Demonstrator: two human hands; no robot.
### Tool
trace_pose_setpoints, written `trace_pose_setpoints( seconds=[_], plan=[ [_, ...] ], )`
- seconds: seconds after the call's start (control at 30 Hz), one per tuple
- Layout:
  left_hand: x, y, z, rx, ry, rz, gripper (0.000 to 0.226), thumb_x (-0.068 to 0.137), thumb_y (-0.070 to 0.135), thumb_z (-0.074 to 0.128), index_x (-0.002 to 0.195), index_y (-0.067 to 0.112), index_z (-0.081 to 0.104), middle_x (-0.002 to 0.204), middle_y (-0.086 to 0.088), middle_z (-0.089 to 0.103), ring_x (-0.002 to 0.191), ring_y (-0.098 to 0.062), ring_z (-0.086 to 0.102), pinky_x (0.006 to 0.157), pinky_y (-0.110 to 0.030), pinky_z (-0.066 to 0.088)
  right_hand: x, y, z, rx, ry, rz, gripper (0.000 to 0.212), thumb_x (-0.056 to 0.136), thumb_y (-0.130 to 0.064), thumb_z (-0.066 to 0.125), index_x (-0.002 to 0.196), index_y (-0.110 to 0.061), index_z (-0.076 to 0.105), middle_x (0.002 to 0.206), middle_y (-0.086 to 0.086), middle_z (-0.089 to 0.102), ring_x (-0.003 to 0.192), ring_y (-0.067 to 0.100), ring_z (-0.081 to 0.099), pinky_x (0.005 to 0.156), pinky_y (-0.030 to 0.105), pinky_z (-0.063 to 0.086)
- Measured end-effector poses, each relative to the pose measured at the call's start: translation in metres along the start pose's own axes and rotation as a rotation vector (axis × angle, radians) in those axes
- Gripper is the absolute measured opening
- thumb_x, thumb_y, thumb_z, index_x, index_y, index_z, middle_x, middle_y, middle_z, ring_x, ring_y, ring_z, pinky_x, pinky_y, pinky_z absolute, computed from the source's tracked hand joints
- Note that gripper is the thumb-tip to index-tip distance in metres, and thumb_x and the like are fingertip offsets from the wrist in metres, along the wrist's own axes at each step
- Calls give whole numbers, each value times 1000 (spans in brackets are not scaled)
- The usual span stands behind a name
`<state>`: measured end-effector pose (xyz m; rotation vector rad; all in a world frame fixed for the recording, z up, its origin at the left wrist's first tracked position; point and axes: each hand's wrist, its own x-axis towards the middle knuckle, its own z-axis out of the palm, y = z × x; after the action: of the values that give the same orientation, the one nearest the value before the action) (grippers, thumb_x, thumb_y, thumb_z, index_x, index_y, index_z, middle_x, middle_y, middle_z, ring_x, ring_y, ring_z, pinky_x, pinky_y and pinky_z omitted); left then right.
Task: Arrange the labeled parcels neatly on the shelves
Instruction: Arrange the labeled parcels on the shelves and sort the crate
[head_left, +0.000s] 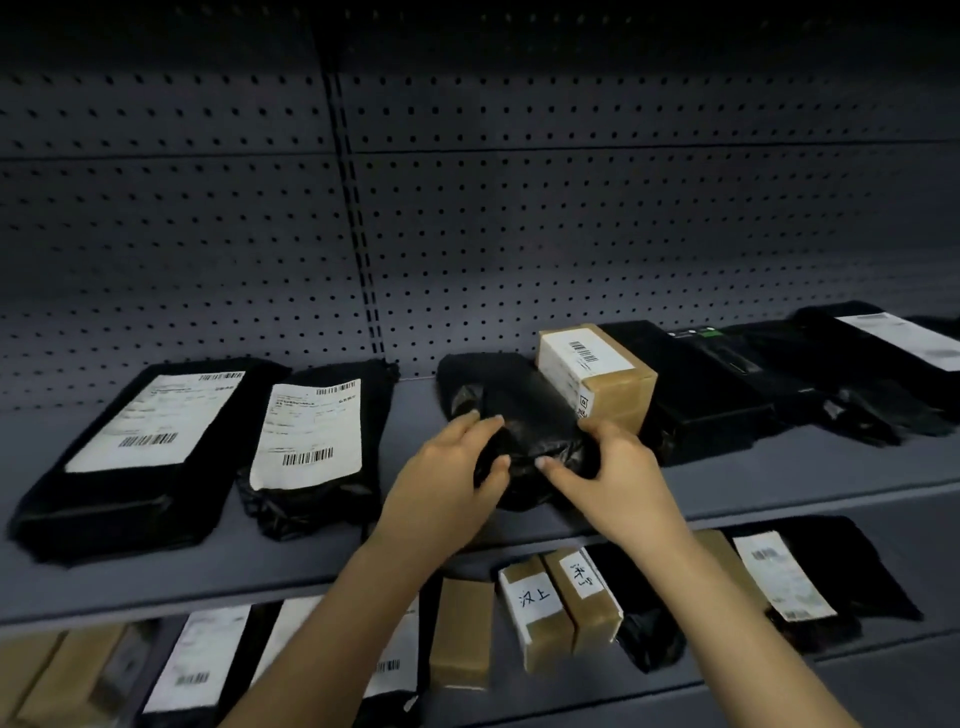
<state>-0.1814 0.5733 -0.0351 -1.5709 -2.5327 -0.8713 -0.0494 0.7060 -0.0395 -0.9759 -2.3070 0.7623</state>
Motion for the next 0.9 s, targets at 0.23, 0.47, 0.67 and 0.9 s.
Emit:
trace_pose_setpoints(
  seconds=[0.23, 0.47, 0.67, 0.9],
  plan=[
    [-16, 9, 10, -2, 34, -120, 50, 99, 38, 49, 146, 25, 40, 157, 6, 30, 141, -11, 32, 108, -21, 29, 6, 13, 0, 88, -11, -115, 52, 79, -42, 77, 120, -16, 58, 111, -1, 59, 108, 15, 54, 77, 15, 38],
    [-27, 8, 10, -28, 102, -203, 46, 97, 36, 53, 139, 20, 45, 140, 7, 52, 127, -10, 49, 92, -15, 38, -1, 10, 7, 399, -63, -236, 54, 86, -28, 72, 134, -32, 48, 126, -13, 50, 112, -6, 45, 84, 1, 34],
    [-17, 11, 10, -111, 105, -187, 41, 94, 36, 60, 130, 21, 48, 125, 7, 54, 119, -8, 51, 91, -16, 41, 4, 0, 1, 439, 132, -390, 43, 86, -7, 70, 126, -21, 61, 125, -5, 59, 120, 1, 51, 100, 10, 39],
    [0, 29, -26, -233, 160, 38, 53, 96, 48, 42, 147, 37, 32, 152, 23, 29, 140, 10, 18, 113, -11, 17, 7, -23, -2, 664, 6, -406, 56, 81, 3, 72, 123, -30, 52, 119, -14, 61, 114, -5, 56, 93, 11, 45]
  ],
)
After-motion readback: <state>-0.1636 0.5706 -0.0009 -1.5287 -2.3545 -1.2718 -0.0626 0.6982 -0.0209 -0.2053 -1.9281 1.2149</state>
